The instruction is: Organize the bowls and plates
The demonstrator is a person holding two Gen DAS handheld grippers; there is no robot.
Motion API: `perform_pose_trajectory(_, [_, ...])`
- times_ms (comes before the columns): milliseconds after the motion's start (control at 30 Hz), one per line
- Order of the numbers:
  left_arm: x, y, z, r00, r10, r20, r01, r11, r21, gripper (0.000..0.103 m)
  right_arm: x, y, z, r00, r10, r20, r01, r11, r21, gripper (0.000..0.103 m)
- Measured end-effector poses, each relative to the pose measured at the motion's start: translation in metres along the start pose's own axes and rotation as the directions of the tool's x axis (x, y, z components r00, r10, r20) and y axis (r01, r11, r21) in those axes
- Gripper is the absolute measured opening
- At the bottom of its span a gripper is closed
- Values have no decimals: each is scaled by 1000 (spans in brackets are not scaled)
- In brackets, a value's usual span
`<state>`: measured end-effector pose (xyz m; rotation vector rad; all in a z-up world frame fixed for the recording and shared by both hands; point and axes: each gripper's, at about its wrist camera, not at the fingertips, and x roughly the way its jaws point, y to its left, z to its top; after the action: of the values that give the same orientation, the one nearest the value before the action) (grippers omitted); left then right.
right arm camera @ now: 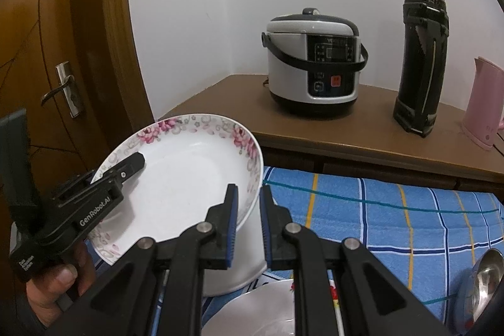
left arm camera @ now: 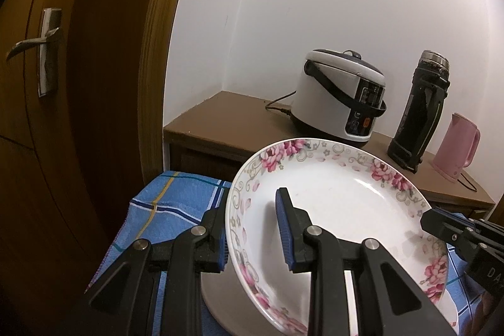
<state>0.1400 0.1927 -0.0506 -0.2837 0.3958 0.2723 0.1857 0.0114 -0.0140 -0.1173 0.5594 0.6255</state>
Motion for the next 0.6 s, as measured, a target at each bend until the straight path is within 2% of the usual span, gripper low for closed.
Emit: perform_pose_trajectory(600, [5, 3, -3, 999, 25, -22, -25, 1000, -13, 29, 18, 3, -4, 999, -3, -50, 3, 1000, 4, 14])
